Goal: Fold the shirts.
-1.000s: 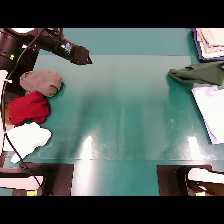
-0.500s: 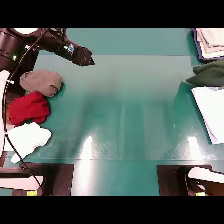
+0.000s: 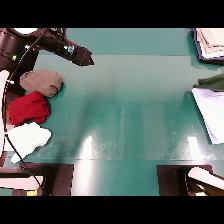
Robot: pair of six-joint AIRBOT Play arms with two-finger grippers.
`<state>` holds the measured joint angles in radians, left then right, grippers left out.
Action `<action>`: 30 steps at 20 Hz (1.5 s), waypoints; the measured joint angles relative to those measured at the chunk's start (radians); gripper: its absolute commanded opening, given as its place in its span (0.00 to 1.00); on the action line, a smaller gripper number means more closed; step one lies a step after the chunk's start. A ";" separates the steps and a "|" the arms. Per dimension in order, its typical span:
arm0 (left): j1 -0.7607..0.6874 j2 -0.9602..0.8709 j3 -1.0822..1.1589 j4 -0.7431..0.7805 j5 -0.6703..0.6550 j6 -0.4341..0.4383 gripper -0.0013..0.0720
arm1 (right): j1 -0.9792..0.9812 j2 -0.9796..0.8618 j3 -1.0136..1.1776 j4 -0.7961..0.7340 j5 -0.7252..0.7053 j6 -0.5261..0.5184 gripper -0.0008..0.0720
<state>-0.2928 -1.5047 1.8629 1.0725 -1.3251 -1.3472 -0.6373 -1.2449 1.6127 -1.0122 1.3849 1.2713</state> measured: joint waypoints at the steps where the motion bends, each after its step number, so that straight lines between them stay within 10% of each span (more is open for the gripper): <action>1: 0.000 0.000 0.000 0.000 0.000 0.005 0.05 | -0.006 0.024 -0.038 -0.038 0.008 0.003 0.04; 5: 0.000 0.000 0.000 0.001 -0.002 0.017 0.05 | -0.073 0.142 -0.222 -0.164 0.027 0.029 0.12; 7: 0.000 0.000 0.000 0.001 -0.002 0.029 0.05 | -0.124 0.195 -0.309 -0.227 0.035 0.053 0.81; 8: 0.000 0.000 0.000 0.001 -0.002 0.034 0.05 | -0.150 0.216 -0.349 -0.254 0.037 0.059 0.88; 17: 0.000 0.000 0.000 0.002 0.010 0.045 0.05 | -0.061 0.301 -0.528 -0.255 0.025 0.088 0.87; 22: 0.000 0.000 0.000 -0.001 0.026 0.045 0.05 | 0.226 0.267 -0.537 -0.140 -0.035 0.090 0.04; 30: 0.000 0.000 0.000 -0.006 0.034 0.045 0.05 | 0.563 0.168 -0.539 -0.117 -0.072 0.091 0.04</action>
<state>-0.2928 -1.5047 1.8629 1.0664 -1.2907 -1.3018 -0.0742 -1.0771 1.0737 -1.1290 1.3125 1.3621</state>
